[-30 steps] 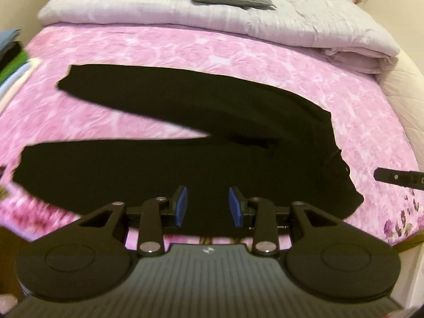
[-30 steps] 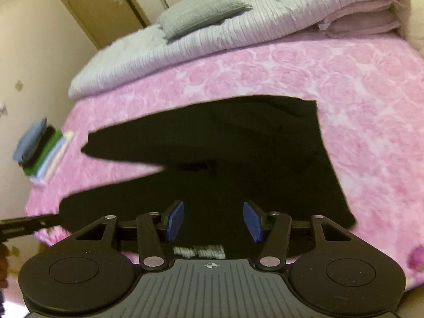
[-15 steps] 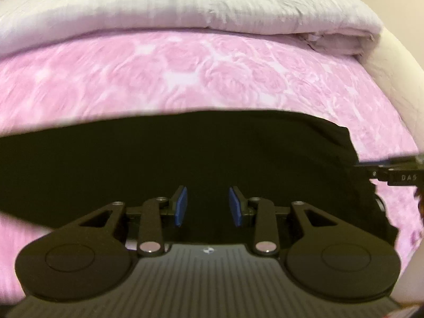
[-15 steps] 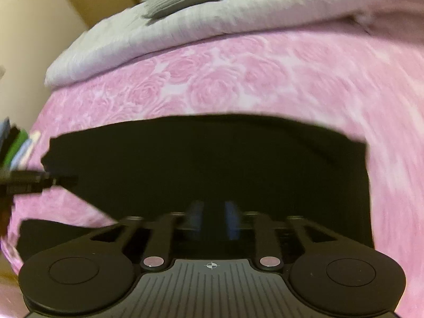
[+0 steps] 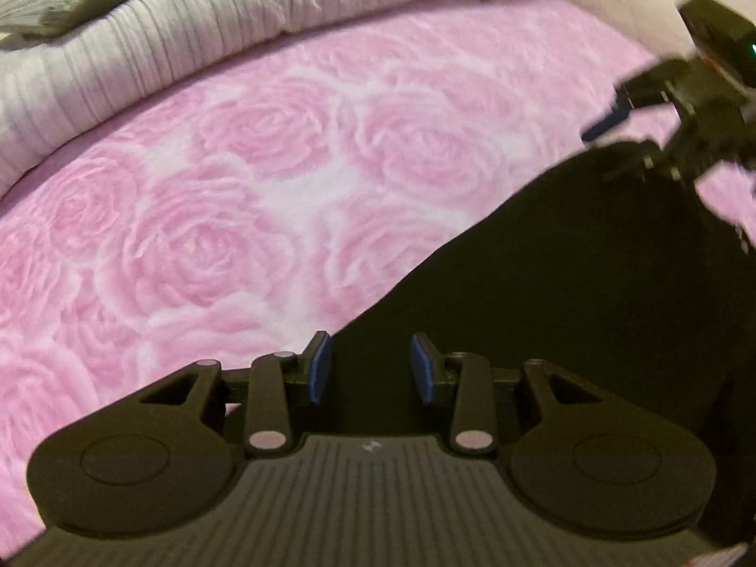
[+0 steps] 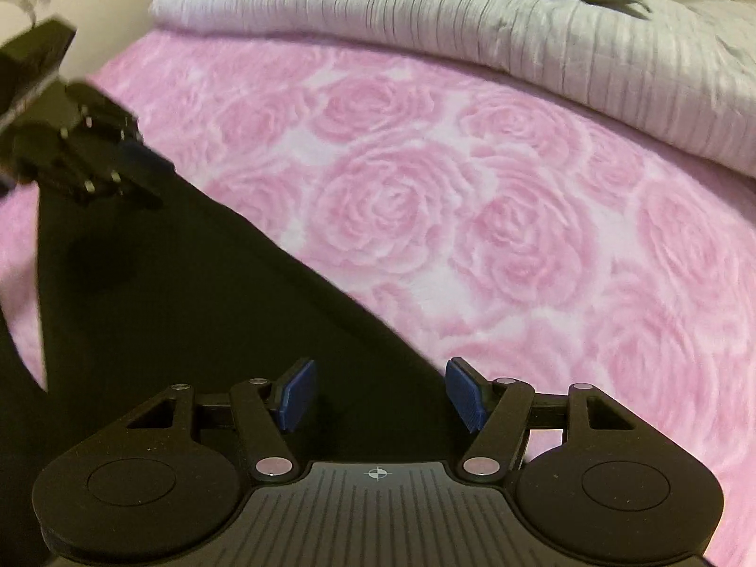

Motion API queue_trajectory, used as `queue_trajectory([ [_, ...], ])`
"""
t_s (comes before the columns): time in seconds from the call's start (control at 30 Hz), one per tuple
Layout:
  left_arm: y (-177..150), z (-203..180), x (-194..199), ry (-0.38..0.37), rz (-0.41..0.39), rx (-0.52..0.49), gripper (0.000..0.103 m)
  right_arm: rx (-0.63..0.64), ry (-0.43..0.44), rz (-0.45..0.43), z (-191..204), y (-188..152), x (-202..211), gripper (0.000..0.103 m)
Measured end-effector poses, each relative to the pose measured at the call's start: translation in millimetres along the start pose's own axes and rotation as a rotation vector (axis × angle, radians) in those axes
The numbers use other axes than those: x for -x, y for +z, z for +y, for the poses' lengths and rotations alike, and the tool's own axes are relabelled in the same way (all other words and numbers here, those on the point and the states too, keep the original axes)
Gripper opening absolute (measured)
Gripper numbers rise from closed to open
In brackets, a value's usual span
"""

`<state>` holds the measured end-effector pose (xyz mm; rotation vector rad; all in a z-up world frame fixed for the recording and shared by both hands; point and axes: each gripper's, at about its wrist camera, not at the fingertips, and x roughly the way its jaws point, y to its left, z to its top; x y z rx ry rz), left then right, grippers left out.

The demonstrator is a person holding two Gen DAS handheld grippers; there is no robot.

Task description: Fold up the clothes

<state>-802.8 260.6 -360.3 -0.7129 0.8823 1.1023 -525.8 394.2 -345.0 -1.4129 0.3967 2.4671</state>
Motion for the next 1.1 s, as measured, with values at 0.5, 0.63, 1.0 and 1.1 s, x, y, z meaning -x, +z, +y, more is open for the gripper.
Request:
queue_trajectory([
  [0.5,-12.7,35.8,-17.9,-0.016,0.127,-0.058,0.013,0.11,0.004,0.165,-9.4,5.7,-30.9,0.006],
  [0.63,-22.0,6.9,0.1,0.098,0.074,-0.11,0.002,0.178,-0.095,0.119,12.3,1.0,-16.9,0.002],
  [1.0,-137.9,-146.1,173.4,0.308,-0.227,0.271,0.002,0.28,-0.355,-0.142,163.8,-79.6,136.6,0.003],
  [1.1,-183.9,-191.9,191.2,0.276,-0.193,0.43,0.002,0.256,-0.361,-0.113,211.2,-128.0,153.2,0.003],
])
